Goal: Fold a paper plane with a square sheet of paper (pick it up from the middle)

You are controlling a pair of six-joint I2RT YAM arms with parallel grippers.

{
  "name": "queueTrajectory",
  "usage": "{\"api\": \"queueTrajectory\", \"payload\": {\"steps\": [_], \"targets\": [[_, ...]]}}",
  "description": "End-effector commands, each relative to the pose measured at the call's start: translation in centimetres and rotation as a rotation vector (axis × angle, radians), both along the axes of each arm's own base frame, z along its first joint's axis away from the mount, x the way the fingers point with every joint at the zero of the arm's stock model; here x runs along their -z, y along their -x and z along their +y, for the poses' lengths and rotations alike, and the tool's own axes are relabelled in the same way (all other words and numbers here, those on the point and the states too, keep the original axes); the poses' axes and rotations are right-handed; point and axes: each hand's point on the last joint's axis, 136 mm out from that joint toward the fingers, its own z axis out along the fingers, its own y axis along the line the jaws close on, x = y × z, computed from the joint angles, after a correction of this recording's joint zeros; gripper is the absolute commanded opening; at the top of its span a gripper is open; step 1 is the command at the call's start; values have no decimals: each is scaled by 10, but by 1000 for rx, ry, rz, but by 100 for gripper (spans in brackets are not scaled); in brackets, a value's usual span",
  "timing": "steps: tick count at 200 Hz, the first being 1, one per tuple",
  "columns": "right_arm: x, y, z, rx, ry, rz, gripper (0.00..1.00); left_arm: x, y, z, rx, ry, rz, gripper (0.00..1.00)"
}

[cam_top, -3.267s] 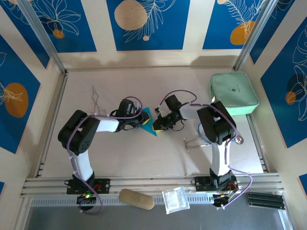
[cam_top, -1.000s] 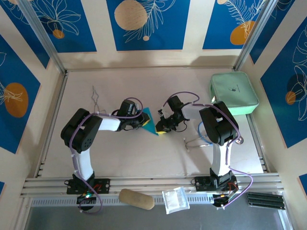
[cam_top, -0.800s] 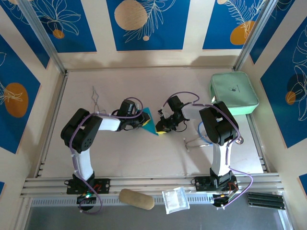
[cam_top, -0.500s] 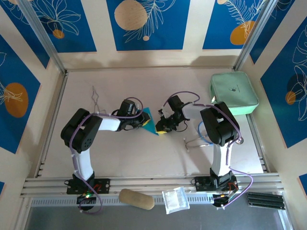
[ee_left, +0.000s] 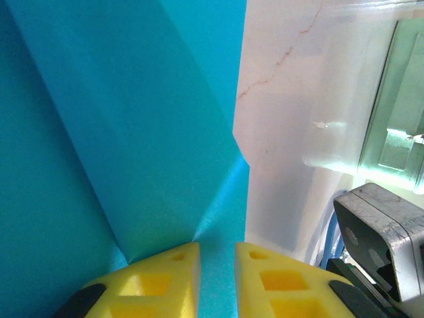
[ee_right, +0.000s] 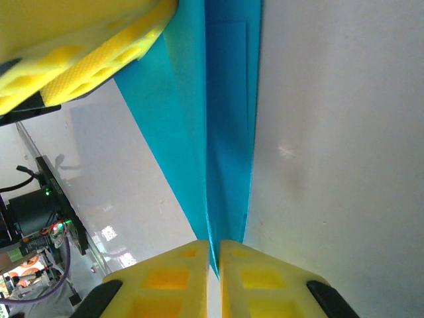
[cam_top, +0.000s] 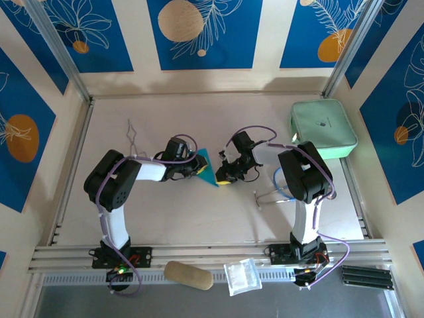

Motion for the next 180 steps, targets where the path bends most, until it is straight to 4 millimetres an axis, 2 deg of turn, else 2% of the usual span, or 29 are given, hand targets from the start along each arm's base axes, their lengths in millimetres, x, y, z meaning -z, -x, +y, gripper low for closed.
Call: {"api": "queueTrajectory", "payload": {"steps": [1, 111, 180], "targets": [[8, 11, -3, -13, 17, 36, 12, -5, -2, 0, 8, 10, -11, 21], [27, 16, -4, -21, 60, 70, 11, -6, -2, -1, 10, 17, -12, 22], [34, 15, -8, -27, 119, 63, 12, -18, -5, -4, 13, 41, -38, 22]]}}
